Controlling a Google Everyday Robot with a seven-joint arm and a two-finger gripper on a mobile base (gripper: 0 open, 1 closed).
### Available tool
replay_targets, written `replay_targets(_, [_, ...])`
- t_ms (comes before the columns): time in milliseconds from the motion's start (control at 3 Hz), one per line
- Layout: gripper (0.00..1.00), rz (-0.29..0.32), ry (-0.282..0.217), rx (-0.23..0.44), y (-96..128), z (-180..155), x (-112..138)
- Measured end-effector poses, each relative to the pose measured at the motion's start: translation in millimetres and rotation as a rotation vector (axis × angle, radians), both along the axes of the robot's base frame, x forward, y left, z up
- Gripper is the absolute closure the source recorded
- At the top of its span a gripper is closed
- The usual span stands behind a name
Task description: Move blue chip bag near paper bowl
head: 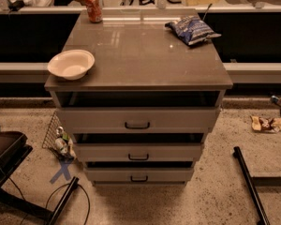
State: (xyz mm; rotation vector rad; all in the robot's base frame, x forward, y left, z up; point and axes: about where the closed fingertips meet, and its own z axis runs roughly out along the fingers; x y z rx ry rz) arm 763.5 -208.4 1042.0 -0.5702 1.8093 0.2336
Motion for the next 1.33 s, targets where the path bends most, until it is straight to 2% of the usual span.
replay_targets(333, [0.00,0.046,0.010,-0.021,10,-39,31])
replay_targets(667, [0.00,0.049,0.030,-0.067,3,-82,70])
replay_targets(1000, [0.00,0.031,0.064,-0.098,-10,-118,100])
replay_targets(1333, [0.00,-0.003,0.111,-0.091,-25,-150,123])
